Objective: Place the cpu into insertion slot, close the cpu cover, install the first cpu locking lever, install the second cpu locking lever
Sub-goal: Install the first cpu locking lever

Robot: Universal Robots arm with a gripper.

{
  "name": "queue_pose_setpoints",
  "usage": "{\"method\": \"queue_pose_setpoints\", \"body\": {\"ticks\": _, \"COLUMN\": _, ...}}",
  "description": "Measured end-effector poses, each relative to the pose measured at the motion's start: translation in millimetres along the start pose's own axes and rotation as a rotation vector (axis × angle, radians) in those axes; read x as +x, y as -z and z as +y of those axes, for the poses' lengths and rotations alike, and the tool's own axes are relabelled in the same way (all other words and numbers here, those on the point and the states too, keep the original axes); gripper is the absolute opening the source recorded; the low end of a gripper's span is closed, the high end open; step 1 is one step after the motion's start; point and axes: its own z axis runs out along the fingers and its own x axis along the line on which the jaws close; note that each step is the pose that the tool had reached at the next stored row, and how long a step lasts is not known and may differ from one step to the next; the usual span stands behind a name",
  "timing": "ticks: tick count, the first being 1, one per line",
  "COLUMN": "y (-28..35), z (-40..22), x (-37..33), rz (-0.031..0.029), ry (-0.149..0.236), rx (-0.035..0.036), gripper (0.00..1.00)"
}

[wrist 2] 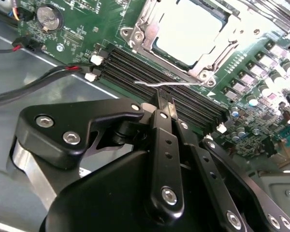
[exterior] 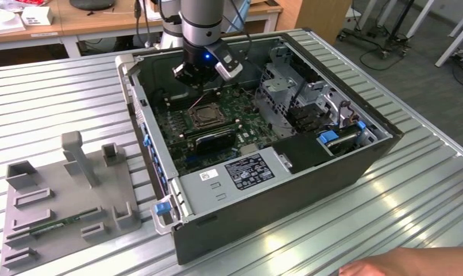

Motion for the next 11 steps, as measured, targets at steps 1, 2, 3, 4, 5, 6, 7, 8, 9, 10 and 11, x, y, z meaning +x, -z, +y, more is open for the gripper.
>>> {"method": "queue_pose_setpoints", "body": {"ticks": 1, "y": 0.0, "z": 0.0, "x": 0.2, "rz": -0.0061, "ry": 0.004, "rx": -0.0007, "gripper": 0.11}}
{"method": "queue_pose_setpoints", "body": {"ticks": 2, "y": -0.1, "z": -0.1, "x": 0.4, "rz": -0.0124, "ry": 0.008, "rx": -0.0015, "gripper": 0.11}}
{"method": "queue_pose_setpoints", "body": {"ticks": 3, "y": 0.0, "z": -0.3, "x": 0.7, "rz": -0.0184, "ry": 0.011, "rx": -0.002, "gripper": 0.11}}
{"method": "queue_pose_setpoints", "body": {"ticks": 4, "y": 0.0, "z": -0.4, "x": 0.9, "rz": -0.0225, "ry": 0.013, "rx": -0.0022, "gripper": 0.11}}
{"method": "queue_pose_setpoints", "body": {"ticks": 5, "y": 0.0, "z": -0.4, "x": 1.0, "rz": -0.0236, "ry": 0.013, "rx": -0.0023, "gripper": 0.11}}
{"method": "queue_pose_setpoints", "body": {"ticks": 6, "y": 0.0, "z": -0.4, "x": 0.9, "rz": -0.0237, "ry": 0.013, "rx": -0.0023, "gripper": 0.11}}
{"method": "queue_pose_setpoints", "body": {"ticks": 7, "y": 0.0, "z": -0.4, "x": 0.9, "rz": -0.0238, "ry": 0.013, "rx": -0.0023, "gripper": 0.11}}
{"method": "queue_pose_setpoints", "body": {"ticks": 8, "y": 0.0, "z": -0.4, "x": 1.0, "rz": -0.0238, "ry": 0.013, "rx": -0.0023, "gripper": 0.11}}
{"method": "queue_pose_setpoints", "body": {"ticks": 9, "y": 0.0, "z": -0.4, "x": 1.0, "rz": -0.0238, "ry": 0.013, "rx": -0.0022, "gripper": 0.11}}
{"method": "queue_pose_setpoints", "body": {"ticks": 10, "y": 0.0, "z": -0.4, "x": 1.0, "rz": -0.0239, "ry": 0.013, "rx": -0.0022, "gripper": 0.11}}
{"method": "queue_pose_setpoints", "body": {"ticks": 11, "y": 0.0, "z": -0.4, "x": 1.0, "rz": -0.0239, "ry": 0.014, "rx": -0.0023, "gripper": 0.11}}
